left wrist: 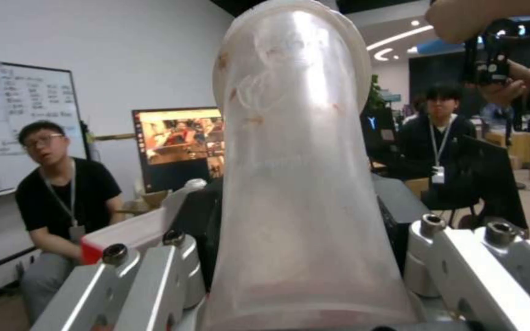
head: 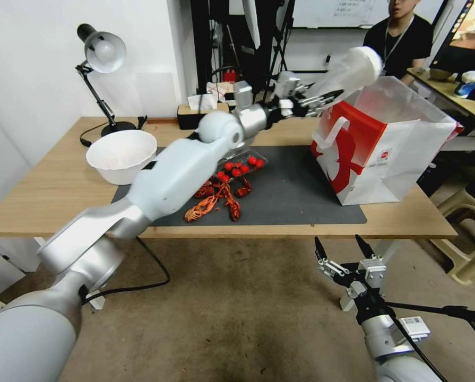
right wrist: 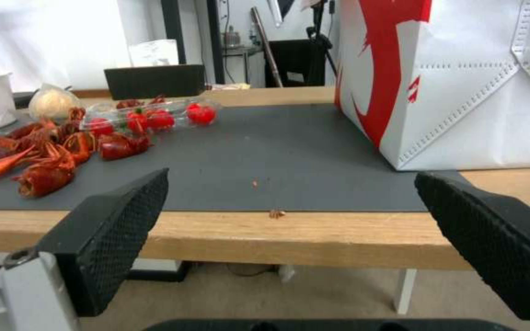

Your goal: Pick up the trash from the table and place it into the takeout bag.

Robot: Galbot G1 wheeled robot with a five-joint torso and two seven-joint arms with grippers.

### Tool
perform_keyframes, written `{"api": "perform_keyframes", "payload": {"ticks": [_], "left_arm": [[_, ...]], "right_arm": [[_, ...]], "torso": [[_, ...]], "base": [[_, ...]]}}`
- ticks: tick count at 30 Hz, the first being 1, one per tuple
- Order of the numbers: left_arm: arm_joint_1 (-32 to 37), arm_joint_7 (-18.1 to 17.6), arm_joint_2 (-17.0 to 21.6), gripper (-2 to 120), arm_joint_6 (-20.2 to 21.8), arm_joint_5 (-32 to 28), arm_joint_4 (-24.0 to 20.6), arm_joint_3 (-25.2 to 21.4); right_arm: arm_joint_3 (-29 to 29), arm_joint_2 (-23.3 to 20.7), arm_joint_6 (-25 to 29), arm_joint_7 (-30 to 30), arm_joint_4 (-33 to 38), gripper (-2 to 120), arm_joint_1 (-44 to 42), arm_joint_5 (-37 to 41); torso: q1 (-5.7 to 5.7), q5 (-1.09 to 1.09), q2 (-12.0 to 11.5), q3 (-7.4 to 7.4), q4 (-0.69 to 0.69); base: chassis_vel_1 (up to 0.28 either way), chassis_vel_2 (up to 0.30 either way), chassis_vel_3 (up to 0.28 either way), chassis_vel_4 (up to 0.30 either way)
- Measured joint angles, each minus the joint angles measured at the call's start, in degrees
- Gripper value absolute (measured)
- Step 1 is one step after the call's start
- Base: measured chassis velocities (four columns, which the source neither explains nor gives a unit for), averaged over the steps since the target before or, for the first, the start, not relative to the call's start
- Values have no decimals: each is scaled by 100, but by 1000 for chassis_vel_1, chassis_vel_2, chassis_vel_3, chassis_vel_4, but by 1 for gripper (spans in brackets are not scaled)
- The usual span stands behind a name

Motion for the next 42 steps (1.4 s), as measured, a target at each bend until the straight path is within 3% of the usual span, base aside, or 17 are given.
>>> {"api": "perform_keyframes", "payload": {"ticks": [10,18,24,37,42], "left_arm": [[-642,34,-637,42,-127,-37,887,657],[-924,-54,-939,42,-116,-54,1142,799],[-1007,-170,-937,44,-104,222,1247,924],[-1123,-365,-921,95,-92,322,1432,1041],[-1109,-418,-918,99,-92,298,1376,1046]], "right_arm": [[-6,-23,12,-22,-68,100,70,16],[7,4,28,-29,-72,100,69,16],[30,7,45,-32,-68,100,54,21],[46,-11,44,-43,-60,100,73,45],[61,-20,48,-53,-76,100,76,65]], "torso": [[0,-1,0,0,2],[0,0,0,0,1],[0,-1,0,0,4],[-1,-2,0,0,2],[-1,-2,0,0,2]], "base": [[0,0,0,0],[0,0,0,0],[0,0,0,0],[0,0,0,0],[0,0,0,0]]}}
